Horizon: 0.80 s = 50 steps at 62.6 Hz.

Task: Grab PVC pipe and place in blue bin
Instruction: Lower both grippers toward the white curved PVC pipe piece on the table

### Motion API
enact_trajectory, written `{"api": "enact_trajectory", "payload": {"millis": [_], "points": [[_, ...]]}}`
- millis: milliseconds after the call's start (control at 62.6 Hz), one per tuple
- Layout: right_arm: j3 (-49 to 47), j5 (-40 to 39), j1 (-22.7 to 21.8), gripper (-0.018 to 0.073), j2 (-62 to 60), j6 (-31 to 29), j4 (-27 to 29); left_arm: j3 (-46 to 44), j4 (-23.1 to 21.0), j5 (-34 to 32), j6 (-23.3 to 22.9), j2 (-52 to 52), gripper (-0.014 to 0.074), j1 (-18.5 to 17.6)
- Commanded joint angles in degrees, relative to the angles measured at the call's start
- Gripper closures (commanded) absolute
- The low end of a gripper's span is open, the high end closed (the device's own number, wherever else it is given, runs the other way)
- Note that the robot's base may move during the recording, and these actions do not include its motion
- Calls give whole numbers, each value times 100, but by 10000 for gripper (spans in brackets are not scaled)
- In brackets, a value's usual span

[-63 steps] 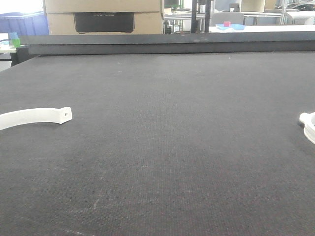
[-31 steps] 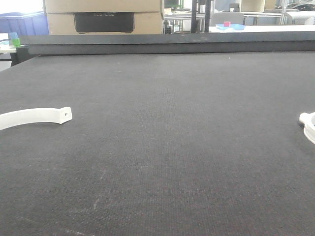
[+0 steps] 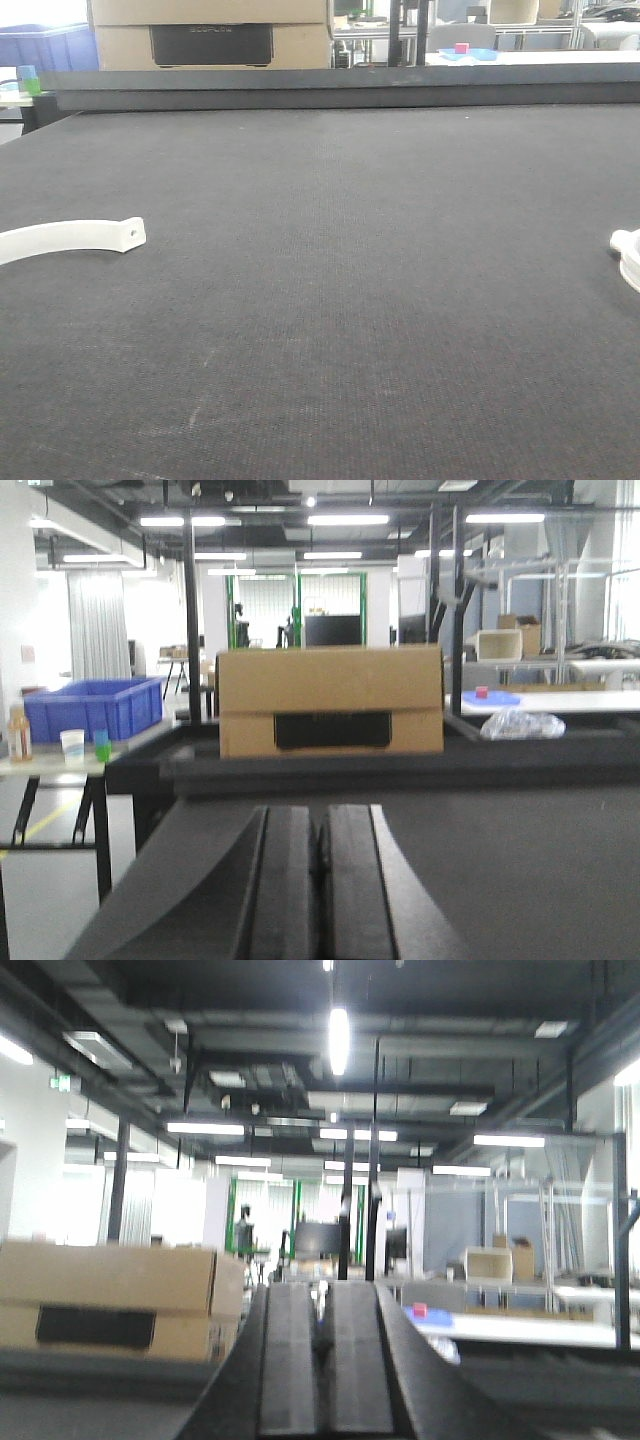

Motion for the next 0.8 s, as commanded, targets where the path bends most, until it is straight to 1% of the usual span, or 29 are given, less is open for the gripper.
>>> {"api": "enact_trajectory", "payload": {"millis": [0, 160, 224, 303, 367, 415, 495, 543, 639, 687, 782], "points": [[-626, 445, -24, 727, 2, 13, -25, -668, 44, 506, -34, 160, 707, 28], [-1605, 1311, -24, 727, 302, 13, -25, -1747, 44, 1549, -34, 804, 707, 28], [-2030, 1821, -24, 727, 591, 13, -25, -2190, 44, 1907, -34, 1202, 707, 28], [-2496, 2406, -24, 727, 976, 13, 133, -2597, 44, 2088, -34, 1700, 707, 28], [-2913, 3096, -24, 727, 1419, 13, 373, -2893, 0, 2150, -34, 2237, 707, 28], [-3184, 3518, -24, 727, 1730, 13, 493, -3020, 0, 2173, -34, 2587, 707, 28], [-3553, 4372, -24, 727, 2325, 13, 532, -3202, -171, 2338, -34, 3179, 707, 28], [-3734, 4935, -24, 727, 2645, 13, 532, -3327, -250, 2621, -34, 3475, 707, 28], [-4030, 5793, -24, 727, 3374, 13, 532, -3546, -367, 3306, -34, 4192, 707, 28], [-4051, 5990, -24, 727, 3708, 13, 532, -3585, -392, 3540, -34, 4469, 707, 28], [-4051, 6290, -24, 727, 4341, 13, 532, -3585, -392, 3733, -34, 5099, 707, 28]]}}
